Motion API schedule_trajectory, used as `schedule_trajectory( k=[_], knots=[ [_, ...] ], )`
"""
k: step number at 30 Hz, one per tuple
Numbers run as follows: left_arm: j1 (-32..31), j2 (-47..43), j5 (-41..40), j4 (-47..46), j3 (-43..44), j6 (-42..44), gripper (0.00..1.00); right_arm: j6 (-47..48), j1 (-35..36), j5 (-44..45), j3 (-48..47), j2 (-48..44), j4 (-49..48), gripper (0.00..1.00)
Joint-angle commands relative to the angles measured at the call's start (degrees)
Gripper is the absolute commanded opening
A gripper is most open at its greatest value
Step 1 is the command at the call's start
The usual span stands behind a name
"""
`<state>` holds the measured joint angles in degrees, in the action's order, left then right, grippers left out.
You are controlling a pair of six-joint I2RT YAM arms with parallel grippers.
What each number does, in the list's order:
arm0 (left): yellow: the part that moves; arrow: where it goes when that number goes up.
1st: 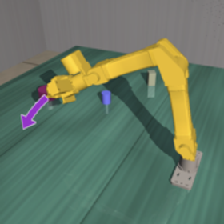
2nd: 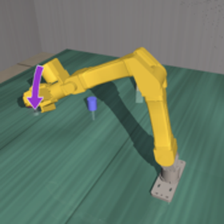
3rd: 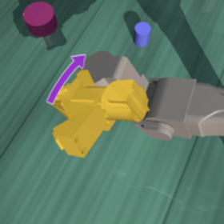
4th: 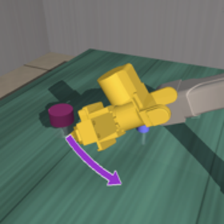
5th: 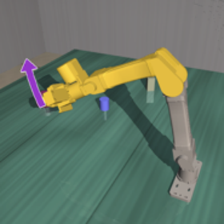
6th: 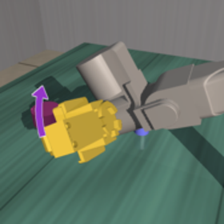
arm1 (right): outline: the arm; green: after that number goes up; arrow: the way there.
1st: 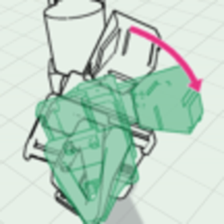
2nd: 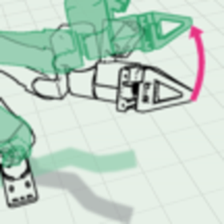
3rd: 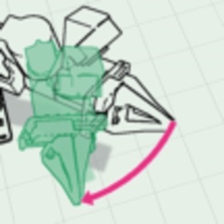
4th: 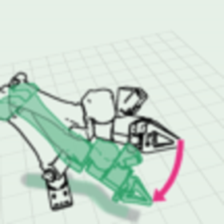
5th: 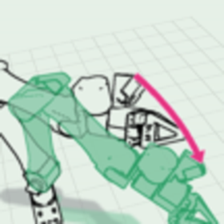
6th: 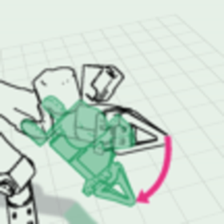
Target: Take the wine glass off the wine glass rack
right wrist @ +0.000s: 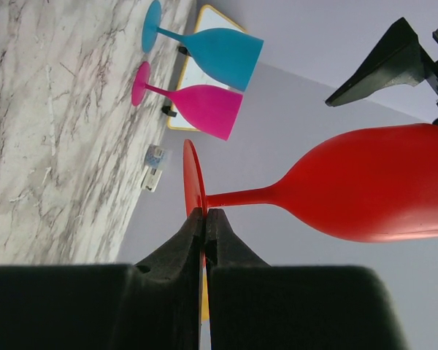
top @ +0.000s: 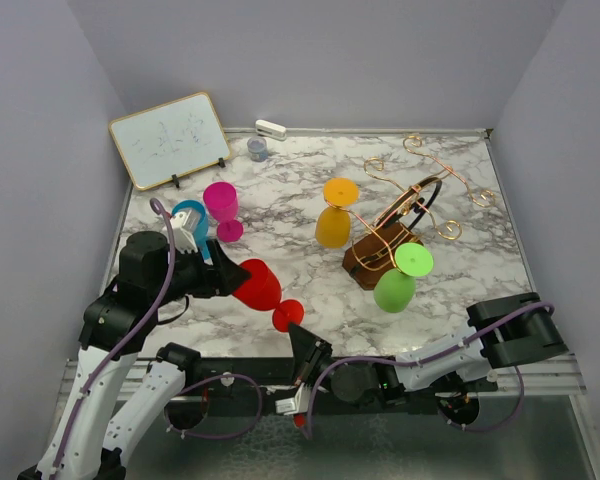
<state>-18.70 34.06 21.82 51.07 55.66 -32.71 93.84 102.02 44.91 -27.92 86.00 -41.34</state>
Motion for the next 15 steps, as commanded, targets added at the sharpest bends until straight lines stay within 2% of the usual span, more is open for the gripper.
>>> schedule_trajectory(
  k=[1,3,5,7,9,13,15],
  knots=[
    [-0.37,-0.41,2.54,-0.85,-0.71,0.70,0.63,2.77,0.47,1.20,0.76,0.92,-4.19,0.01],
    [-0.39,-0.36,3.05,-1.18,-0.71,0.90,0.47,2.64,0.52,1.17,0.85,1.01,-4.11,0.02],
    [-0.45,-0.38,2.95,-1.16,-0.44,1.18,0.19,2.18,0.49,1.36,0.79,0.99,-3.57,0.02],
    [-0.46,-0.21,1.69,-0.67,-0.04,1.44,0.00,1.23,0.47,1.53,0.50,0.89,-2.64,0.04],
    [-0.46,-0.04,0.03,-0.18,0.78,1.88,0.00,-0.58,0.55,1.88,-0.05,0.63,-0.91,0.12],
    [-0.41,0.55,-5.83,0.26,3.34,2.33,0.00,-2.64,0.46,1.95,-0.47,0.25,1.22,0.42],
    [-0.41,0.92,-10.70,0.26,5.34,2.56,0.00,-4.01,0.55,1.79,-0.65,0.20,3.33,0.47]
  ],
)
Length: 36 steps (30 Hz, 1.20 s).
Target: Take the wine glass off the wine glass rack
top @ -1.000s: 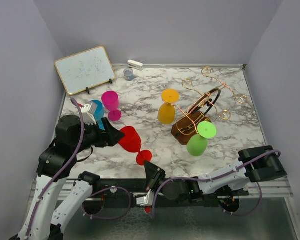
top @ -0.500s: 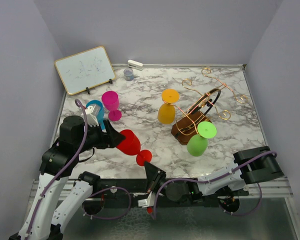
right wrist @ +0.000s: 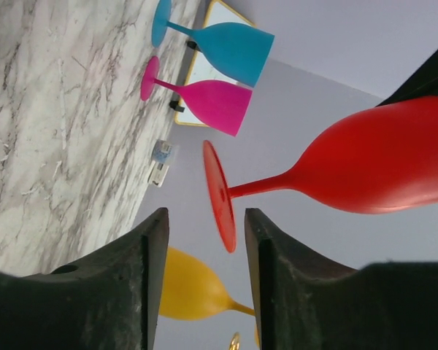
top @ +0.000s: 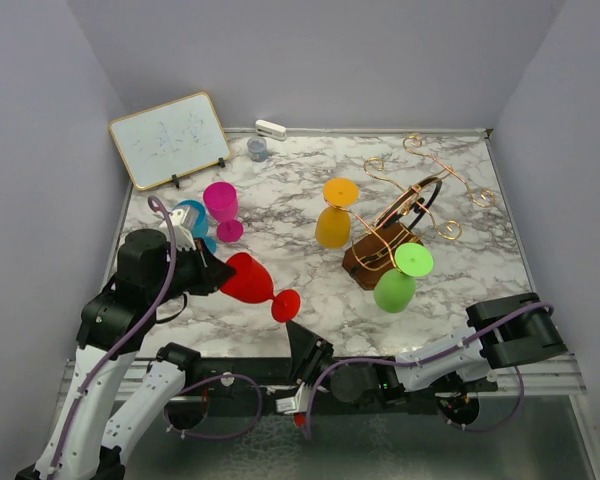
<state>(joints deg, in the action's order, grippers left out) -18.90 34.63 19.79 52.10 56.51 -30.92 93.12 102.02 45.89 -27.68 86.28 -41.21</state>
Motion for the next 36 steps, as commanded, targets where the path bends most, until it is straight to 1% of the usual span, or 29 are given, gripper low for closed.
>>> schedule_trajectory(
  k=[1,5,8,12,14,18,24,26,29,33,36],
  knots=[
    [-0.26,0.39,-11.25,-1.03,5.55,1.03,0.00,-4.26,0.47,0.72,-1.07,-0.07,4.72,0.48],
    [-0.22,1.68,-20.92,-2.14,9.18,2.81,0.00,-7.61,0.49,0.52,-1.86,0.17,9.34,0.48],
    [-0.25,3.54,-28.74,-3.33,12.65,4.90,0.00,-8.23,0.49,0.56,-2.26,0.36,10.18,0.48],
    [-0.25,7.73,-38.56,-6.59,16.90,7.35,0.00,-8.52,0.47,0.67,-2.83,0.87,10.48,0.48],
    [-0.26,10.95,-41.26,-7.98,19.31,8.48,0.00,-8.93,0.47,0.82,-3.13,1.13,11.06,0.48],
    [-0.26,18.43,-40.26,-8.62,24.45,10.81,0.00,-9.54,0.46,1.04,-3.24,1.21,11.79,0.48],
    [0.06,28.22,-47.24,-12.03,31.42,13.54,0.00,-11.23,0.51,0.52,-4.30,1.46,13.79,0.48],
    [1.16,32.98,-48.83,-12.68,34.11,14.01,0.00,-11.73,0.48,0.60,-4.79,1.88,14.23,0.48],
    [5.50,38.42,-48.23,-13.27,37.50,13.08,0.00,-12.47,0.51,0.60,-5.60,2.49,15.34,0.48],
    [14.19,44.04,-40.49,-15.05,40.03,9.13,0.00,-13.26,0.46,0.98,-6.33,2.84,16.52,0.48],
    [18.50,48.66,-36.75,-14.72,41.98,7.25,0.00,-13.98,0.48,1.34,-6.91,2.76,17.61,0.48]
  ],
)
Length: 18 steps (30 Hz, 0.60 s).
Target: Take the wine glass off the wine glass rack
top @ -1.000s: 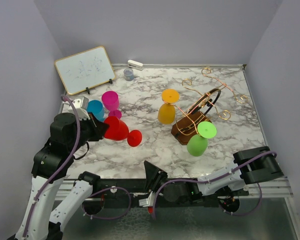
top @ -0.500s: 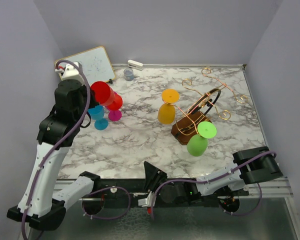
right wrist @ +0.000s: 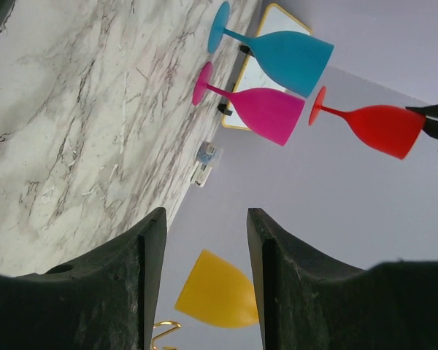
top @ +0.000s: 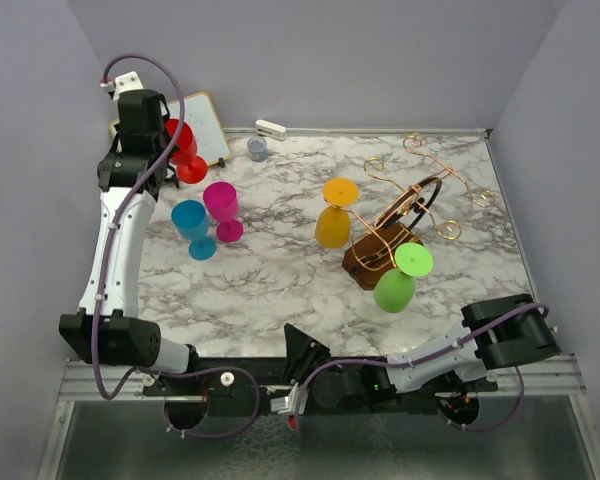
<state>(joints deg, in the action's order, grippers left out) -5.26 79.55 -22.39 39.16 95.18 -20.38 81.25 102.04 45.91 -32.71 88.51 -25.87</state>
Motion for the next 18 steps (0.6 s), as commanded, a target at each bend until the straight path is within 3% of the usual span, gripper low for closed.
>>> schedule_trajectory(
  k=[1,7,18],
  knots=[
    [5.95,4.97,6.30,-1.66,3.37,-3.62,0.00,-2.32,0.47,1.43,-2.14,0.44,2.57,0.48],
    [11.83,7.69,12.54,-5.79,-4.44,-5.82,0.00,-4.58,0.49,1.15,-3.48,-0.26,4.66,0.48],
    [12.00,11.95,11.67,-8.34,-11.84,-5.10,0.01,-4.80,0.44,1.70,-3.40,-2.97,5.04,0.48]
  ],
)
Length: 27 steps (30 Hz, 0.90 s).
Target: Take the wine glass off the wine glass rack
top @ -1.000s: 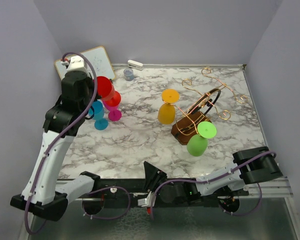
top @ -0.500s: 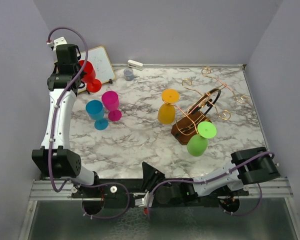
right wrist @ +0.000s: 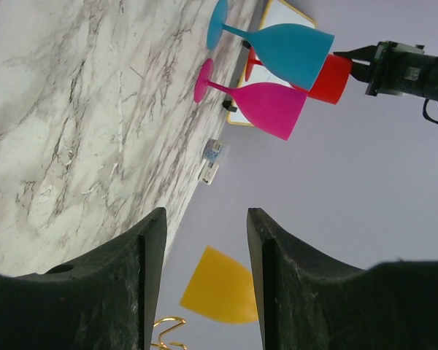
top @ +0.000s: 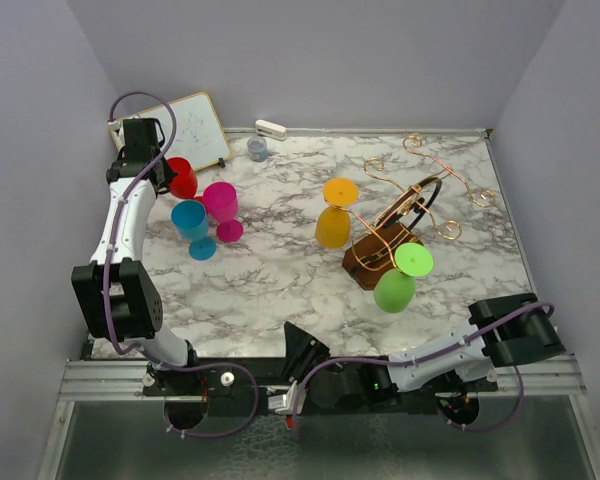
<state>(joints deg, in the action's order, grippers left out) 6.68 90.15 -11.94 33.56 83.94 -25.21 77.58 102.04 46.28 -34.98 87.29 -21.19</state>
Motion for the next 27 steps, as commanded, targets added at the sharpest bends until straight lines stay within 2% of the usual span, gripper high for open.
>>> schedule_trajectory(
  k=[1,14,21,27],
  knots=[
    [0.07,1.80,1.18,-2.61,-0.76,-0.15,0.02,-1.12,0.45,1.43,-1.06,-1.69,0.37,0.48],
    [-0.38,6.05,-0.39,-2.81,-1.66,0.40,0.13,-1.10,0.49,2.15,-1.12,-2.59,0.29,0.48],
    [-0.53,6.22,-0.36,-2.02,-1.86,0.46,0.32,-1.28,0.45,2.15,-0.84,-3.09,0.45,0.48],
    [-0.58,2.27,0.50,-0.29,-0.35,0.43,0.41,-2.24,0.45,1.97,-0.90,-3.19,0.63,0.48]
  ],
)
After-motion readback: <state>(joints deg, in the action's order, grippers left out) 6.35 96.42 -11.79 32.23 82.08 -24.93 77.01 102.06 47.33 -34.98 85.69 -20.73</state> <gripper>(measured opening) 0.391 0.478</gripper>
